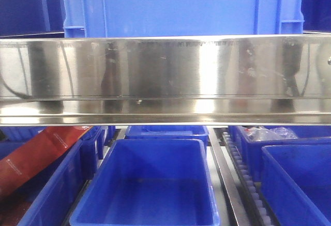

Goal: Place cylindrical capacitor in blue bin on shelf
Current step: 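Lower the left gripper into a blue bin and release the orange cylinder, then lower the right gripper into the same bin and release the capacitor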

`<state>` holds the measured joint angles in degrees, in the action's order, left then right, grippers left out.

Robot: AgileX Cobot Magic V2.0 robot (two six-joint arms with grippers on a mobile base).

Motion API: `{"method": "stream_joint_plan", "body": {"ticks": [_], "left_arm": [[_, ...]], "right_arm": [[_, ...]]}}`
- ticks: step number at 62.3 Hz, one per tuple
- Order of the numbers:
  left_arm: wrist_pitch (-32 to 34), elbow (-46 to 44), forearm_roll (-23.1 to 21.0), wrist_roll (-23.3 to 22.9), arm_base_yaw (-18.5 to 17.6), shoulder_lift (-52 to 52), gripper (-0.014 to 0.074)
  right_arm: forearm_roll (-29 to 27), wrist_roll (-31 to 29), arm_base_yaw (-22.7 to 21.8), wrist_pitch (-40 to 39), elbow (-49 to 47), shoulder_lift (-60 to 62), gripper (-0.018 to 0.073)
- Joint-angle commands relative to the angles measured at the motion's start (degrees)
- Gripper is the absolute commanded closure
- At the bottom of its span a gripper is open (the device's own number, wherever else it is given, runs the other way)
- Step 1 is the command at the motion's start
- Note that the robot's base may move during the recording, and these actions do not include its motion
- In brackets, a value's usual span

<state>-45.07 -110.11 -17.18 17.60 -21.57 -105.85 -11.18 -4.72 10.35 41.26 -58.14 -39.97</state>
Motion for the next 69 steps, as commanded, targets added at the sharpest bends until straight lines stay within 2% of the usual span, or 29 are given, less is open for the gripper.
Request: {"method": "stream_joint_plan", "body": {"ticks": [1, 7, 11, 24, 27, 36, 42, 69], "left_arm": [[-0.33, -0.71, -0.55, 0.2, -0.26, 2.19, 0.0008], [-1.36, -0.71, -0.3, 0.2, -0.26, 4.11, 0.0064], [-2.7, -0.71, -0.04, 0.2, -0.26, 5.75, 0.0152], [-10.32, -0.71, 3.61, 0.2, 0.21, 12.27, 0.063], [-12.68, -0.71, 3.61, -0.12, 0.65, 13.62, 0.0709], [-19.04, -0.14, 3.61, -2.81, 2.96, 17.16, 0.0708], [-18.93, 3.89, 3.61, -3.2, 4.6, 20.7, 0.0708], [2.43, 42.79, 3.5, -3.2, 11.89, 52.34, 0.0708]], "right_arm": [[0.07, -0.27, 0.06, -1.73, -0.55, 0.01, 0.0713], [0.07, -0.27, 0.06, -1.73, -0.55, 0.01, 0.0713], [0.07, -0.27, 0.06, -1.73, -0.55, 0.01, 0.0713], [0.07, -0.27, 0.06, -1.51, -0.55, 0.02, 0.0713], [0.07, -0.27, 0.06, -1.51, -0.55, 0.02, 0.0713], [0.07, -0.27, 0.06, -1.4, -0.55, 0.02, 0.0713], [0.07, -0.27, 0.06, -1.4, -0.55, 0.02, 0.0713], [0.07, -0.27, 0.06, -1.4, -0.55, 0.02, 0.0713]]}}
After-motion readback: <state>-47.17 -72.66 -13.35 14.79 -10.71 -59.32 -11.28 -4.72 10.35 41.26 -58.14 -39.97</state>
